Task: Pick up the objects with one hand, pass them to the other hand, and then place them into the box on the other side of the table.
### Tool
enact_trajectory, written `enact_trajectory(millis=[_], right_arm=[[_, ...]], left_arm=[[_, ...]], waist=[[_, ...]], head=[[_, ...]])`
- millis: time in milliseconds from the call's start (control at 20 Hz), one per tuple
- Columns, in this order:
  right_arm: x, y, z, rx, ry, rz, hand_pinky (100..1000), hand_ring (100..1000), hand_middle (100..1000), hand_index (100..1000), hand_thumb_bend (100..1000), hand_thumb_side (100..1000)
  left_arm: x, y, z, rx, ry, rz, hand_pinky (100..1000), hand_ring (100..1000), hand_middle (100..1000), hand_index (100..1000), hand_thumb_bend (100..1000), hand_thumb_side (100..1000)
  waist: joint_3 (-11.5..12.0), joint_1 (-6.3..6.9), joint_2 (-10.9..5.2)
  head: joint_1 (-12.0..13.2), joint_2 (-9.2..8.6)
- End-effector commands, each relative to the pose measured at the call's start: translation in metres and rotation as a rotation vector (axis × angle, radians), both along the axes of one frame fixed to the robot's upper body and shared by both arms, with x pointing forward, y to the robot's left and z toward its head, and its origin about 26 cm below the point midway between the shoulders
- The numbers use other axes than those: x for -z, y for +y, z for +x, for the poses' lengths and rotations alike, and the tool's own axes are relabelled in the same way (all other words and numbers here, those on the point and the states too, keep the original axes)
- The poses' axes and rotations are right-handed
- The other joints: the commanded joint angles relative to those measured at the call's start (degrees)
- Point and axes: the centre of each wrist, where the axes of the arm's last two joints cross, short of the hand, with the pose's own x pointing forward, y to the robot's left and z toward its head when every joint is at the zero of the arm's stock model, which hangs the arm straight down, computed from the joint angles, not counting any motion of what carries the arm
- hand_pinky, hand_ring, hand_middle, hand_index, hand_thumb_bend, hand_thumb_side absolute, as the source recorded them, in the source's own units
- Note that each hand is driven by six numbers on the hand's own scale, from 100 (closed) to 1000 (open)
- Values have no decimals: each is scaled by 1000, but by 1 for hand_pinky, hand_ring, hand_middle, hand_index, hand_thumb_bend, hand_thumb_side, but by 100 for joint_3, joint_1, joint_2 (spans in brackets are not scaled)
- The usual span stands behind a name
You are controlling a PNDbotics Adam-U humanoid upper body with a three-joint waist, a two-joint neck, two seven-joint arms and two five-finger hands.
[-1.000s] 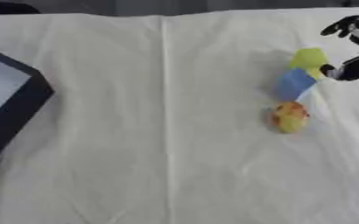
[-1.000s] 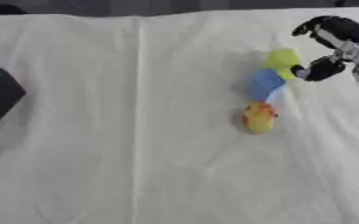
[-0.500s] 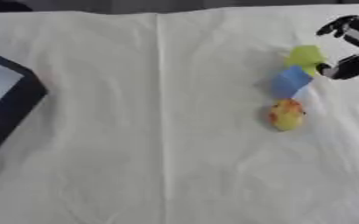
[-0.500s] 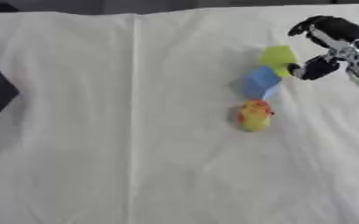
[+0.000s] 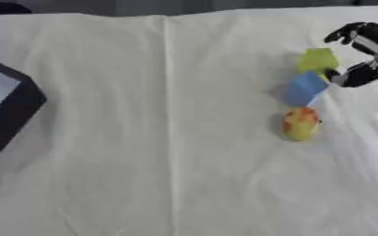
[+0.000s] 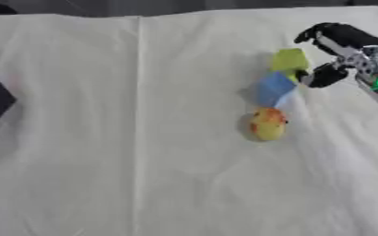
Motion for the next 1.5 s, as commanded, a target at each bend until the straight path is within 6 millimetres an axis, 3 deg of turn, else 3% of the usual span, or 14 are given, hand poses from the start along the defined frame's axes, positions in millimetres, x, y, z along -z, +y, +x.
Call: enact_trajectory(millis=[50, 900, 1500], right_arm=[[-13, -3, -2, 19, -10, -38, 948, 852, 842, 868, 316, 100], [-10, -3, 0, 22, 30, -55, 955, 847, 813, 866, 330, 100], [-9, -2, -2, 19, 14, -32, 934, 745, 666, 780, 295, 100]], left_arm=[[-8, 1, -4, 1, -27, 25, 808, 674, 597, 712, 100, 790], [-7, 0, -4, 9, -22, 31, 809, 675, 597, 712, 100, 793], [-6, 0, -4, 11, -16, 39, 809, 673, 597, 712, 100, 793]], waist=[[13, -22, -26], [83, -40, 30], [61, -36, 16]], head=[[-23, -99], [-86, -151], [-112, -153]])
